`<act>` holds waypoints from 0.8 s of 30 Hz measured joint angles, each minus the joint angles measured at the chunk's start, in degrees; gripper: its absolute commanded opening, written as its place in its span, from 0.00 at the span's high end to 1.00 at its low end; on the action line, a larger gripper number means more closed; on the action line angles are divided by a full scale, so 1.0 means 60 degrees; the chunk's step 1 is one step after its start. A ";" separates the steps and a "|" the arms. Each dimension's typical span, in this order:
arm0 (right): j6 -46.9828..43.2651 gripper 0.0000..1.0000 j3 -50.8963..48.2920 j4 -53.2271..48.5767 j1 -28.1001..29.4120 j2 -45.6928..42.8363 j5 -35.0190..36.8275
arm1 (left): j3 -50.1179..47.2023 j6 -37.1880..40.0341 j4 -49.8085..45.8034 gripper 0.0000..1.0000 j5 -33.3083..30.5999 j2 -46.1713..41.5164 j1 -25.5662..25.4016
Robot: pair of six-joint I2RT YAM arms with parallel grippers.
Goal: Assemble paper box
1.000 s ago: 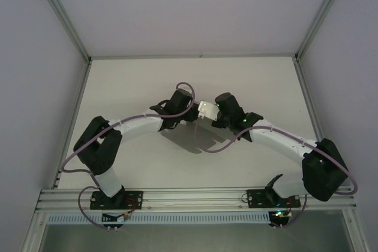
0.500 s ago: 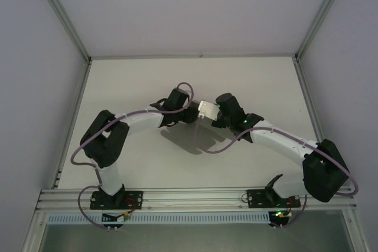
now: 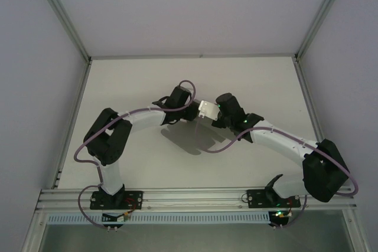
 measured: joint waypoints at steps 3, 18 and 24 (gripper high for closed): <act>0.0029 1.00 0.0033 0.0102 -0.0011 0.0000 0.0055 | 0.0124 0.0135 -0.0091 1.00 -0.0080 0.0004 -0.0044; 0.2204 0.00 0.0076 0.0572 -0.0270 -0.0419 0.0780 | -0.0109 -0.0208 -0.0182 1.00 -0.2459 -0.0219 -0.0120; 0.4736 0.00 0.0131 0.0670 -0.1064 -0.2404 0.0805 | -0.0484 -0.0277 -0.0175 1.00 -0.3067 -0.0998 -0.0178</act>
